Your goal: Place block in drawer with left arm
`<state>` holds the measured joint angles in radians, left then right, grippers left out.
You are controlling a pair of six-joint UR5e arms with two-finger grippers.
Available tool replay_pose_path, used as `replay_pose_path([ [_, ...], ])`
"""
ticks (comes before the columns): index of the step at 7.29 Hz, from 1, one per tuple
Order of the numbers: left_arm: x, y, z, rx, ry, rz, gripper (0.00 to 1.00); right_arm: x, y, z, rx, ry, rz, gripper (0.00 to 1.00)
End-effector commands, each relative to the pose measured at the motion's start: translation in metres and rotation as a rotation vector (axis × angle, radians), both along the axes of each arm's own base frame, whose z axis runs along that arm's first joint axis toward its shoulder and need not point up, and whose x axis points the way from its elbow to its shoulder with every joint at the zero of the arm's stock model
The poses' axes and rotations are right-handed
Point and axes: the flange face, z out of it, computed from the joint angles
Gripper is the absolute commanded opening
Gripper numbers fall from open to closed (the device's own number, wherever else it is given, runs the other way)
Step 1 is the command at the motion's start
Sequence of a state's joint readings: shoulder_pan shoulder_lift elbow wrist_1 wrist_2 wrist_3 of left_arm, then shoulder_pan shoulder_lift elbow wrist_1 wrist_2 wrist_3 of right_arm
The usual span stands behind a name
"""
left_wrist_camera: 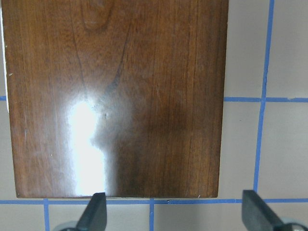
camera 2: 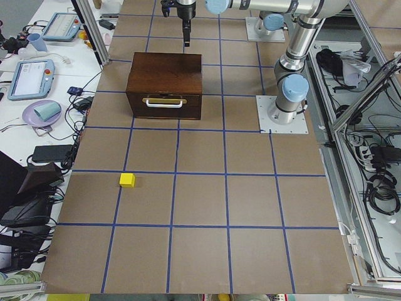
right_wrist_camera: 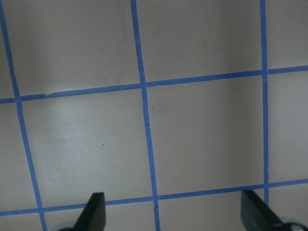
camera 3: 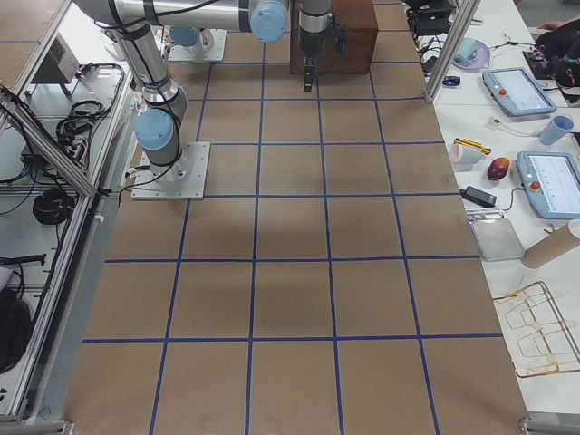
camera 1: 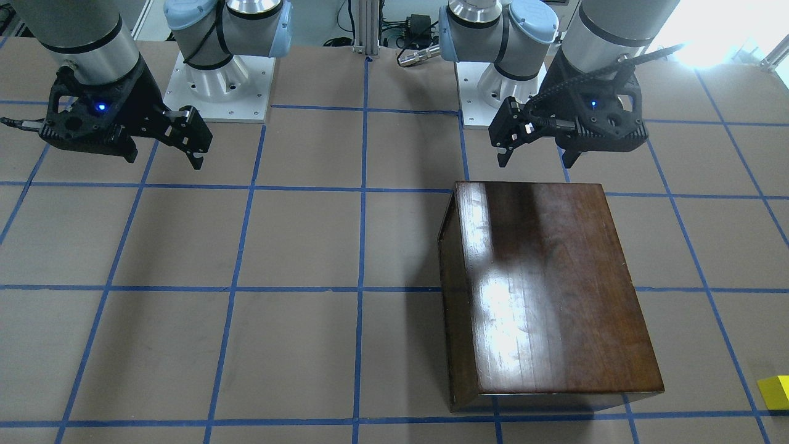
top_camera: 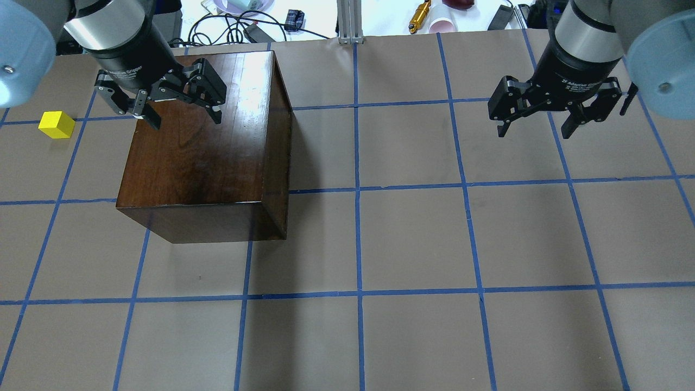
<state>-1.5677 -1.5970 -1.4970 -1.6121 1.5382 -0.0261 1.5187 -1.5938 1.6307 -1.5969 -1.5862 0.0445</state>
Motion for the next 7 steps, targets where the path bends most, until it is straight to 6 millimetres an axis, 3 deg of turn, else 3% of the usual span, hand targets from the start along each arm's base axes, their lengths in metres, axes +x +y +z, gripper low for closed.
replay_pose_path([
  [1,0.0,0.0011,0.0015,-0.003,0.0,0.0,1.0,-0.0002,0.0,0.0,0.0,0.001,0.0,1.0],
  [7,0.0076,-0.0009,0.0015,-0.003,0.001,0.015,1.0,0.0,0.0,0.0,0.0,0.0,0.0,1.0],
])
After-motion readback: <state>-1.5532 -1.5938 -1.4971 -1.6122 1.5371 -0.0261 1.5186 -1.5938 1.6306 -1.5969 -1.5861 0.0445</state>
